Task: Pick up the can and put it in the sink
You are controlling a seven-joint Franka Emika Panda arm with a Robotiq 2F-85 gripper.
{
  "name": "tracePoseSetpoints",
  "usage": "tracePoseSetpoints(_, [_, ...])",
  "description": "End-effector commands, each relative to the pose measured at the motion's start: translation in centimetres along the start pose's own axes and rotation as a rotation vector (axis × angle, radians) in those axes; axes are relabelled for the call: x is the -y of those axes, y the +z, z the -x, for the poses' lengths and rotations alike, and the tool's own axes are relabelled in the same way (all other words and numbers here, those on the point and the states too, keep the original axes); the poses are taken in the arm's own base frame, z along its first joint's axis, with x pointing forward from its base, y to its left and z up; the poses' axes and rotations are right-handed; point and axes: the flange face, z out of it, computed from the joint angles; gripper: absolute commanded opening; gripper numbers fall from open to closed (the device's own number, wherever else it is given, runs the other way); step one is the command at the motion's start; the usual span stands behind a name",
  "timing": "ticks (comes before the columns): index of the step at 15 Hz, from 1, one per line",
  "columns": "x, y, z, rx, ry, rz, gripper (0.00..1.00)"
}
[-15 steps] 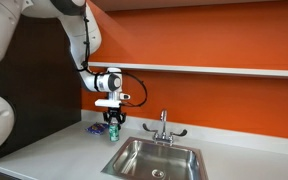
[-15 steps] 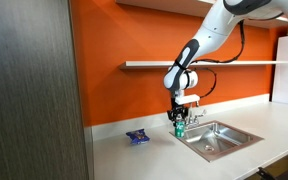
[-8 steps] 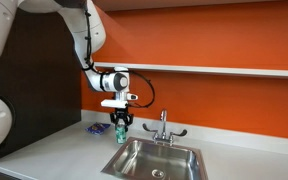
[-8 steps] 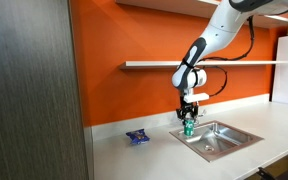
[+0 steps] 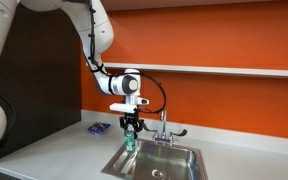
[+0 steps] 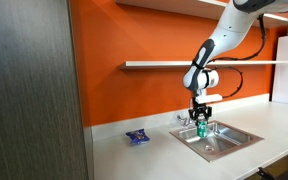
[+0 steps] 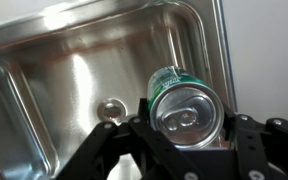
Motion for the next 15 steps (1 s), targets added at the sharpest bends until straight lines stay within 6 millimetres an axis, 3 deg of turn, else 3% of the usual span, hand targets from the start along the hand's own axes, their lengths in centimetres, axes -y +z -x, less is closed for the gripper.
tracePoseSetpoints(1, [-2.3,0.3,0.7,-0.007,0.073,-0.024,0.38])
tracePoseSetpoints(6, [-4.7,2.6,0.5,0.006,0.135,-0.044,0.38])
tracePoseSetpoints(15, [-5.5,6.4,-1.4,0.008,0.178,-0.060,0.38])
